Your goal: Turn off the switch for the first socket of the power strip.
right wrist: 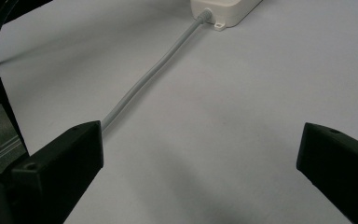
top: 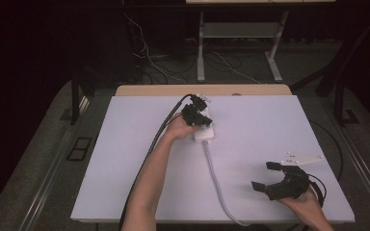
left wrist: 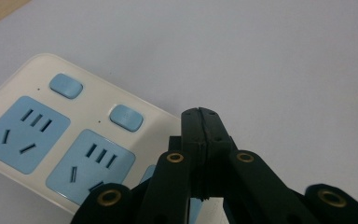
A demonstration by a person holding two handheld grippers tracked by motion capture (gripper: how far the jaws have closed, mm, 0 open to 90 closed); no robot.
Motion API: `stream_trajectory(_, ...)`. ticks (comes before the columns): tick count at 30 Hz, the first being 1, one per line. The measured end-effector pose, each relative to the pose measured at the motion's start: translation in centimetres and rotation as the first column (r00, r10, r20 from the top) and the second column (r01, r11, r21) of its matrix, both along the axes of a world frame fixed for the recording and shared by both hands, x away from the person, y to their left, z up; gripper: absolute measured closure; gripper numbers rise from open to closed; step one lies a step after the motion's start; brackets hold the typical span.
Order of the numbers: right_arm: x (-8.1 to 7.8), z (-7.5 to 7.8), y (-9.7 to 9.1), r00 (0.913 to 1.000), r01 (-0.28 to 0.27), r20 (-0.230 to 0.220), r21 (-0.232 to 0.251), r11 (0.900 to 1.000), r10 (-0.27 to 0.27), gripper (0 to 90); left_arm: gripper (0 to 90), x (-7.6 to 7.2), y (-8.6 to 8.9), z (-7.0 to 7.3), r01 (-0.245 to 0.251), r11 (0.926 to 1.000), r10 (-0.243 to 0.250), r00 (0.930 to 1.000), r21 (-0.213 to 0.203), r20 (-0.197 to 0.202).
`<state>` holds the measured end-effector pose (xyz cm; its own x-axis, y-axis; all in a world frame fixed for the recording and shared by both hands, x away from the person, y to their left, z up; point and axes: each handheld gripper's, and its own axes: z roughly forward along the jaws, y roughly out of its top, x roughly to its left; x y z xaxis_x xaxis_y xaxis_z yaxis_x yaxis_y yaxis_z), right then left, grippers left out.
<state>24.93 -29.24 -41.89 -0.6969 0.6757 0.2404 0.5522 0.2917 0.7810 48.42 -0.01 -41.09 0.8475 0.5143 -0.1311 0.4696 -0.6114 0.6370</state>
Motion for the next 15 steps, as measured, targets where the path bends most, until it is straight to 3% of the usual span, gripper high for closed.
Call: stream_trajectory(15, -0.03, -0.08, 0.21, 1.0000, -0.007, -0.003, -0.009, 0.9999, 0.007, 0.2, 89.7, 0.11, 0.15, -0.33, -0.003, 1.0000, 0.003, 0.9999, 0.005, -0.011)
